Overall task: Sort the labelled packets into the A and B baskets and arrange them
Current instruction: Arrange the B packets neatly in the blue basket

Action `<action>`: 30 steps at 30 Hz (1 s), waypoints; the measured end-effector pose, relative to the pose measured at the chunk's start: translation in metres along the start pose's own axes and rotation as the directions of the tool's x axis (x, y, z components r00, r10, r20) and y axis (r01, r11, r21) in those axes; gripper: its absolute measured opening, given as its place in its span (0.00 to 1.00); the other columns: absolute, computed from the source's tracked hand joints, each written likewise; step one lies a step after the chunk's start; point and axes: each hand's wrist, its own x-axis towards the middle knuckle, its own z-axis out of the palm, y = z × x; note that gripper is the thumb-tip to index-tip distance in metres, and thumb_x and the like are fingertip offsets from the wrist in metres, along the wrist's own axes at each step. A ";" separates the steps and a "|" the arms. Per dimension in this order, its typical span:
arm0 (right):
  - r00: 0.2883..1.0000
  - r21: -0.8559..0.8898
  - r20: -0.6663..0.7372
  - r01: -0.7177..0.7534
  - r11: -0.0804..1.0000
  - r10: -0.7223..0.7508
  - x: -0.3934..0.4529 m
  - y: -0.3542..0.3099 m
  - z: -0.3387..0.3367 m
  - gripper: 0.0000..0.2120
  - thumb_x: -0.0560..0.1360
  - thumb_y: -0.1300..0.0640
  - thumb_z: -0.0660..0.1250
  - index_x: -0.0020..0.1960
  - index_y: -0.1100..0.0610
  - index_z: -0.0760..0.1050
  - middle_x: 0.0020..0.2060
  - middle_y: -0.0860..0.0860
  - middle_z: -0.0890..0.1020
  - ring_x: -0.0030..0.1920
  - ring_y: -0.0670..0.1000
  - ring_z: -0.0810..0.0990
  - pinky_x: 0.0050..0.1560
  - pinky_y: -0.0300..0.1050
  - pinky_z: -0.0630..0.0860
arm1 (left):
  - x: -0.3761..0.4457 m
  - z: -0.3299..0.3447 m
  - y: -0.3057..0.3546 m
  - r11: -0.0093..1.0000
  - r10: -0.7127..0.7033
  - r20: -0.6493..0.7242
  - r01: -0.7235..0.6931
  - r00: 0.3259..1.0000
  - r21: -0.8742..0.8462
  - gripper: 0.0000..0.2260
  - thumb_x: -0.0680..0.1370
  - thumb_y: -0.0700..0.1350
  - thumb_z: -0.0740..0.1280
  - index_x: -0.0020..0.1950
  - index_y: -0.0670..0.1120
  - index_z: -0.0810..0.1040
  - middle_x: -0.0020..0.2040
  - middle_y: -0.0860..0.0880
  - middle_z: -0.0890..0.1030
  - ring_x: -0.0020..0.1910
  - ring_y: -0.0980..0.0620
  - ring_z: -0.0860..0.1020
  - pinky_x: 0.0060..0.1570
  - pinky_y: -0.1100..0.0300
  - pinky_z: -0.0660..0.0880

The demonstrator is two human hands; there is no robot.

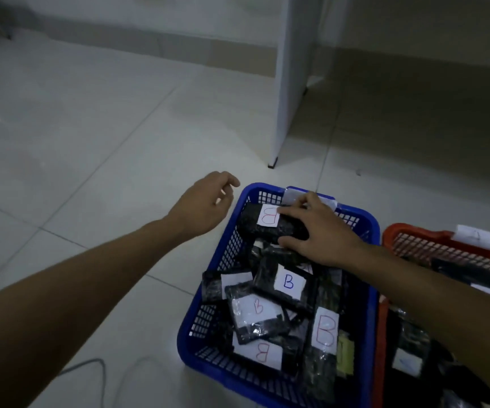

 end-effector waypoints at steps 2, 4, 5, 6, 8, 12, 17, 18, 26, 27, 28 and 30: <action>0.999 0.025 -0.022 0.043 0.999 -0.042 0.003 0.008 -0.001 0.24 0.78 0.41 0.64 0.73 0.44 0.70 0.59 0.44 0.66 0.59 0.45 0.70 0.59 0.45 0.71 | 0.008 0.016 0.003 0.995 0.099 0.045 -0.100 0.994 0.013 0.09 0.81 0.42 0.62 0.61 0.47 0.75 0.52 0.50 0.76 0.49 0.54 0.75 0.42 0.64 0.71; 0.993 -0.027 -0.014 0.115 0.993 -0.115 0.009 0.016 -0.006 0.21 0.78 0.42 0.64 0.71 0.43 0.72 0.58 0.43 0.69 0.56 0.44 0.72 0.54 0.42 0.71 | 0.023 0.033 0.006 0.982 0.188 0.010 -0.188 0.982 0.008 0.09 0.80 0.41 0.62 0.58 0.46 0.77 0.50 0.50 0.77 0.47 0.53 0.76 0.42 0.64 0.70; 0.988 -0.052 -0.016 0.150 0.987 -0.151 0.012 0.019 -0.010 0.21 0.78 0.42 0.65 0.70 0.43 0.72 0.58 0.43 0.70 0.56 0.45 0.74 0.55 0.43 0.72 | 0.034 0.039 0.009 0.977 0.212 -0.028 -0.213 0.977 -0.005 0.08 0.79 0.41 0.62 0.57 0.46 0.77 0.50 0.50 0.78 0.46 0.53 0.76 0.44 0.62 0.71; 0.984 -0.061 -0.014 0.177 0.982 -0.178 0.014 0.023 -0.013 0.22 0.77 0.42 0.66 0.70 0.43 0.72 0.59 0.44 0.72 0.57 0.46 0.75 0.56 0.45 0.73 | 0.042 0.044 0.013 0.980 0.195 -0.061 -0.197 0.979 -0.032 0.08 0.79 0.40 0.62 0.55 0.46 0.78 0.50 0.50 0.78 0.45 0.53 0.76 0.44 0.62 0.72; 0.986 -0.002 -0.026 0.164 0.986 -0.164 -0.001 0.025 -0.023 0.23 0.77 0.45 0.68 0.71 0.44 0.71 0.63 0.45 0.75 0.60 0.47 0.75 0.60 0.44 0.72 | 0.053 0.048 0.027 0.983 0.113 -0.061 -0.121 0.992 -0.141 0.08 0.80 0.40 0.62 0.54 0.46 0.79 0.50 0.49 0.80 0.44 0.51 0.78 0.45 0.61 0.74; 0.981 -0.077 0.139 0.144 0.987 -0.132 -0.033 0.026 -0.031 0.34 0.76 0.44 0.69 0.78 0.43 0.58 0.74 0.43 0.66 0.71 0.45 0.66 0.66 0.36 0.62 | 0.069 0.046 0.045 0.982 0.020 0.030 -0.014 0.999 -0.189 0.08 0.79 0.40 0.62 0.53 0.47 0.80 0.48 0.51 0.81 0.43 0.50 0.79 0.43 0.61 0.75; 0.985 -0.166 0.139 -0.076 0.983 0.100 -0.016 0.031 -0.020 0.37 0.71 0.40 0.73 0.74 0.48 0.63 0.66 0.48 0.73 0.62 0.51 0.73 0.62 0.47 0.74 | 0.088 0.049 0.049 0.975 0.196 0.227 -0.165 0.954 -0.150 0.07 0.79 0.41 0.64 0.52 0.50 0.80 0.47 0.53 0.81 0.45 0.53 0.79 0.44 0.61 0.76; 0.971 -0.171 0.179 -0.126 0.977 0.156 -0.011 0.030 -0.017 0.36 0.71 0.40 0.73 0.74 0.50 0.64 0.66 0.49 0.74 0.61 0.51 0.75 0.60 0.47 0.75 | 0.092 0.052 0.046 0.970 0.226 0.270 -0.190 0.936 -0.150 0.06 0.78 0.42 0.65 0.52 0.49 0.80 0.49 0.53 0.81 0.45 0.55 0.79 0.45 0.63 0.75; 0.839 -0.064 0.335 -0.434 0.899 0.429 0.003 0.015 -0.012 0.45 0.70 0.47 0.76 0.78 0.50 0.55 0.68 0.50 0.73 0.61 0.51 0.75 0.59 0.43 0.73 | 0.107 0.055 0.042 0.931 0.306 0.582 -0.364 0.753 -0.019 0.20 0.71 0.52 0.75 0.61 0.51 0.77 0.52 0.54 0.79 0.44 0.60 0.75 0.46 0.64 0.73; 0.816 -0.020 0.344 -0.489 0.872 0.465 0.002 0.011 -0.016 0.45 0.69 0.50 0.77 0.78 0.50 0.54 0.64 0.49 0.75 0.58 0.50 0.75 0.54 0.41 0.73 | 0.107 0.052 0.044 0.919 0.309 0.580 -0.395 0.753 0.022 0.22 0.71 0.54 0.75 0.62 0.52 0.76 0.54 0.54 0.79 0.46 0.58 0.76 0.49 0.61 0.74; 0.797 0.038 0.358 -0.534 0.845 0.487 -0.002 0.007 -0.019 0.44 0.69 0.52 0.77 0.77 0.50 0.56 0.59 0.48 0.76 0.55 0.49 0.76 0.49 0.39 0.73 | 0.105 0.050 0.045 0.909 0.309 0.575 -0.413 0.758 0.056 0.23 0.71 0.56 0.75 0.62 0.52 0.76 0.55 0.54 0.79 0.49 0.56 0.76 0.52 0.58 0.75; 0.771 0.126 0.399 -0.583 0.803 0.497 -0.018 0.000 -0.022 0.39 0.68 0.56 0.78 0.72 0.49 0.59 0.53 0.45 0.75 0.51 0.47 0.77 0.43 0.37 0.75 | 0.098 0.046 0.044 0.911 0.292 0.572 -0.405 0.767 0.077 0.24 0.69 0.58 0.76 0.62 0.53 0.76 0.55 0.54 0.79 0.51 0.55 0.77 0.51 0.59 0.74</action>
